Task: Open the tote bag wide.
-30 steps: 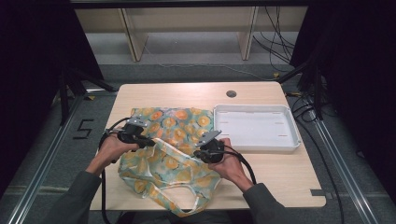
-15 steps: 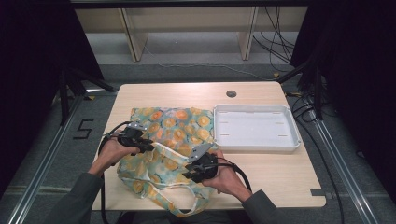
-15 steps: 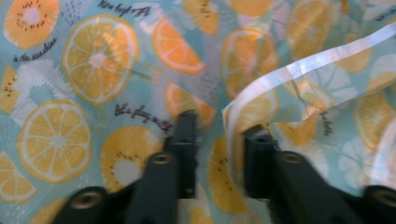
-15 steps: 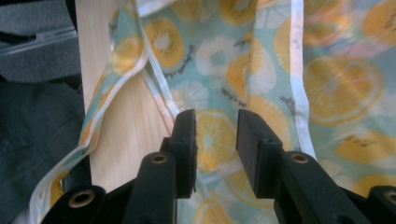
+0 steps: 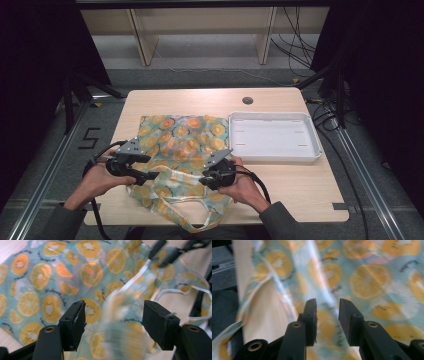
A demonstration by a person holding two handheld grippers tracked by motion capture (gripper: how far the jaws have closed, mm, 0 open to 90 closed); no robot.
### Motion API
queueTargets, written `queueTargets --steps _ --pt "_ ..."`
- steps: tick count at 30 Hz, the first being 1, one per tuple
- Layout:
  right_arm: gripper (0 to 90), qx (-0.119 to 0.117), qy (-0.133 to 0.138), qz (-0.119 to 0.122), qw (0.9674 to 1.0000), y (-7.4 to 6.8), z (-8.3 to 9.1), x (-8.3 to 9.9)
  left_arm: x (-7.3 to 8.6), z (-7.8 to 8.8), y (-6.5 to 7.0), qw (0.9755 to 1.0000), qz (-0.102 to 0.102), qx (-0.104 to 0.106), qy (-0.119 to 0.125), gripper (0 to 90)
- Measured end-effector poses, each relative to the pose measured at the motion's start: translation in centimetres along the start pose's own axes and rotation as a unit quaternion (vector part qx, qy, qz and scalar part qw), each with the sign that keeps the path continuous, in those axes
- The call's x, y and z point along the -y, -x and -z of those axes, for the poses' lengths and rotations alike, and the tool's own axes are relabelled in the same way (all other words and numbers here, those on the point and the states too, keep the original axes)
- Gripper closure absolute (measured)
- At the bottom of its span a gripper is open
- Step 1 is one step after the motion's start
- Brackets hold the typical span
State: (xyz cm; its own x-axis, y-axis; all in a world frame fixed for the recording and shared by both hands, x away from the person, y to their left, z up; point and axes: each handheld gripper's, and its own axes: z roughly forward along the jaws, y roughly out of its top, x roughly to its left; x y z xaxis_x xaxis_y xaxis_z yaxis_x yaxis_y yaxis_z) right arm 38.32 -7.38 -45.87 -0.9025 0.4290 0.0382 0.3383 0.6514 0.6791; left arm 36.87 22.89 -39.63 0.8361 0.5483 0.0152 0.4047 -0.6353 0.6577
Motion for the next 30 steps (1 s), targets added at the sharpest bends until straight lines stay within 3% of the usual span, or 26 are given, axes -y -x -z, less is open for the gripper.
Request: queueTargets --steps 1,2,5,8,12,13,18,22,25,28,30 --pt "67.8 0.004 0.004 0.002 1.0 0.3 -0.2 0.0 0.0 -0.1 0.1 0.9999 0.01 -0.003 0.002 34.8" --pt "67.8 0.003 0.002 -0.01 0.9999 0.4 -0.3 0.0 0.0 -0.1 0.2 1.0 0.009 -0.004 0.003 34.4" --pt "67.9 0.007 0.001 -0.012 0.9999 0.8 -0.4 0.1 0.2 0.2 0.7 0.9998 0.013 0.0 0.017 34.4" --pt "67.9 0.004 0.007 -0.016 0.9998 0.9 0.1 0.3 0.7 0.6 1.7 1.0 -0.001 -0.001 0.009 36.0" --pt "67.8 0.005 0.009 -0.019 0.9998 1.0 0.7 0.4 2.0 -0.2 3.1 0.9998 -0.015 0.001 -0.01 37.6" --pt "67.8 0.007 0.014 -0.017 0.9997 1.1 0.7 0.4 3.1 -0.9 4.0 0.9989 -0.03 -0.003 -0.036 38.1" --pt "67.3 0.007 0.012 -0.02 0.9997 1.2 1.0 0.5 4.9 -2.8 5.2 0.9942 -0.062 -0.03 -0.082 37.8" --pt "67.0 0.005 0.012 -0.019 0.9997 1.1 0.7 0.5 5.1 -4.8 5.4 0.9911 -0.082 -0.057 -0.088 41.7" --pt "67.0 -0.001 0.007 -0.024 0.9997 0.9 0.7 0.5 4.7 -5.6 5.3 0.9911 -0.085 -0.058 -0.085 48.1" --pt "67.0 -0.003 0.007 -0.023 0.9997 0.9 0.6 0.5 4.4 -5.7 5.1 0.9913 -0.086 -0.057 -0.081 60.0" --pt "67.0 -0.001 0.007 -0.02 0.9998 0.9 0.8 0.6 4.3 -6.1 4.8 0.9886 -0.103 -0.052 -0.097 72.7"
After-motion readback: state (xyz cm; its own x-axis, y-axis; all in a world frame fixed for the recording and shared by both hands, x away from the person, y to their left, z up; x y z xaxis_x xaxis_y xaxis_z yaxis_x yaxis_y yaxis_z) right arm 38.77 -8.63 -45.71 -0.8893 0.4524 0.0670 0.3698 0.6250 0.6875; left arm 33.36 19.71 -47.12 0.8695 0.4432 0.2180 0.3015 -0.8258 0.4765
